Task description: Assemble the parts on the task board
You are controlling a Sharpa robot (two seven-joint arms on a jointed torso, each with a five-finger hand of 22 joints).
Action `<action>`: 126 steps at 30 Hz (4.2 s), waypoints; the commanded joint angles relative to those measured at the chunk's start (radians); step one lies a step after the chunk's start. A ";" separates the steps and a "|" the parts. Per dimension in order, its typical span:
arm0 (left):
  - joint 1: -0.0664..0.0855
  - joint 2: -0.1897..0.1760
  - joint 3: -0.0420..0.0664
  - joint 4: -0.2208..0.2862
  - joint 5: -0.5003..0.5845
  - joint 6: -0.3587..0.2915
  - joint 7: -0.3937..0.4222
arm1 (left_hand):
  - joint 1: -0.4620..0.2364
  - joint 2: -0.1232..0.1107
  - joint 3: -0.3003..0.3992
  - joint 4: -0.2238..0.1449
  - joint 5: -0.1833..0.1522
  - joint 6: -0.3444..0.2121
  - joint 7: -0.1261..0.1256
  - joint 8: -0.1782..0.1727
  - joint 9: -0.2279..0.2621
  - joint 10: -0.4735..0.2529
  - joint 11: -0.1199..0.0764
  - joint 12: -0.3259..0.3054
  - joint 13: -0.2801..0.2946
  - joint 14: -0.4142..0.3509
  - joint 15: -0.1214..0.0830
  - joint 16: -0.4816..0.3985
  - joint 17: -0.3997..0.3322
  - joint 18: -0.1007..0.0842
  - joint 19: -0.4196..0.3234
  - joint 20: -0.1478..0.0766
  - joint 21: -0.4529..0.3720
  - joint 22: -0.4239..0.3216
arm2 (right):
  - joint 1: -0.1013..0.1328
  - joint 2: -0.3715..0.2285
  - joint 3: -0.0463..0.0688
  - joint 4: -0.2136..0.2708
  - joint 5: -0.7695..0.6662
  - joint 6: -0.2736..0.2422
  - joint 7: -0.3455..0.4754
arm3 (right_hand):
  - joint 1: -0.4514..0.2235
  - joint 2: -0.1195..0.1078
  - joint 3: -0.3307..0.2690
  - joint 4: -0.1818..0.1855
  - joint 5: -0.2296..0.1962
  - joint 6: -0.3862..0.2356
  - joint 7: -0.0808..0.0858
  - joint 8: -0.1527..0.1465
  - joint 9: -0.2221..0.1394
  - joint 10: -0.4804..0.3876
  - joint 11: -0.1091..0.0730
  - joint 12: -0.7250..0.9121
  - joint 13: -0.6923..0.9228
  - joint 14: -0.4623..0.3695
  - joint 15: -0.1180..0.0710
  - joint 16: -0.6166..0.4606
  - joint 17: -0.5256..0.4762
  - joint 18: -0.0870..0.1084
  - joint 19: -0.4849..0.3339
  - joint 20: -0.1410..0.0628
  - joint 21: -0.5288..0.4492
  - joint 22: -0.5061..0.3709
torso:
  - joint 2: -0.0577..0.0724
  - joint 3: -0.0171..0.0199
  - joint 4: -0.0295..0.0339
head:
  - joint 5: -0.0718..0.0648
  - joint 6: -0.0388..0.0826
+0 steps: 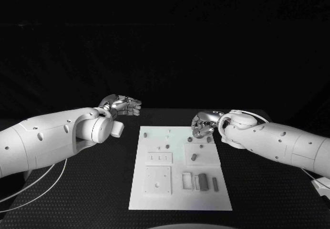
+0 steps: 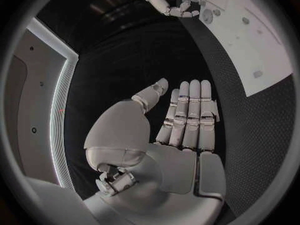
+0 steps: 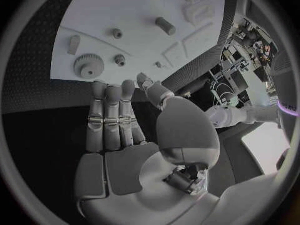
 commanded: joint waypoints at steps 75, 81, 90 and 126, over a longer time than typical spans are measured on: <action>0.000 -0.015 0.001 0.028 -0.002 0.038 0.000 | -0.015 -0.009 -0.008 0.001 0.006 -0.007 0.008 -0.017 -0.007 -0.008 0.010 -0.021 -0.001 0.008 0.003 -0.020 0.011 -0.002 0.007 0.002 -0.009 0.000 | -0.059 0.032 0.001 -0.026 -0.289 -0.106 -0.074 | 0.066 0.001 0.062 -0.006 0.003 0.065 0.010 0.005 0.009 -0.043 0.069 -0.530 -0.522 -0.050 0.059 0.005 -0.145 0.014 -0.084 0.013 0.052 0.022 | 0.066 -0.0031 0.0360 | -0.026 0.011; 0.000 -0.016 0.001 0.029 -0.002 0.038 0.000 | -0.015 -0.009 -0.008 0.001 0.006 -0.008 0.008 -0.018 -0.007 -0.009 0.010 -0.021 -0.001 0.008 0.003 -0.021 0.012 -0.003 0.007 0.002 -0.010 0.000 | -0.060 0.042 0.001 -0.031 -0.293 -0.112 -0.076 | 0.075 0.006 0.062 -0.006 0.003 0.075 0.006 0.008 0.011 -0.031 0.065 -0.527 -0.527 -0.044 0.055 0.013 -0.147 0.014 -0.079 0.012 0.060 0.022 | 0.066 -0.0032 0.0368 | -0.025 0.011; 0.000 -0.015 0.001 0.029 -0.002 0.038 0.000 | -0.015 -0.009 -0.008 0.001 0.006 -0.008 0.009 -0.018 -0.007 -0.009 0.011 -0.023 -0.001 0.008 0.003 -0.022 0.012 -0.003 0.007 0.002 -0.010 0.000 | -0.061 0.053 0.001 -0.046 -0.293 -0.118 -0.084 | 0.075 0.010 0.061 -0.006 0.003 0.078 0.005 0.009 0.011 -0.027 0.064 -0.527 -0.530 -0.043 0.054 0.017 -0.147 0.014 -0.077 0.011 0.063 0.022 | 0.067 -0.0060 0.0372 | -0.026 0.014; 0.000 -0.007 0.001 0.022 -0.003 0.039 0.004 | -0.013 -0.011 -0.008 -0.001 0.007 -0.009 0.009 -0.021 -0.008 -0.009 0.011 -0.026 -0.001 0.008 0.003 -0.026 0.016 -0.003 0.007 0.002 -0.013 0.000 | -0.023 0.124 0.011 -0.036 -0.266 -0.282 -0.156 | 0.046 0.030 0.056 -0.003 0.003 0.131 -0.015 0.019 0.011 0.031 0.043 -0.518 -0.550 -0.016 0.032 0.074 -0.142 0.014 -0.044 -0.011 0.116 0.022 | 0.069 -0.0079 0.0386 | -0.024 0.039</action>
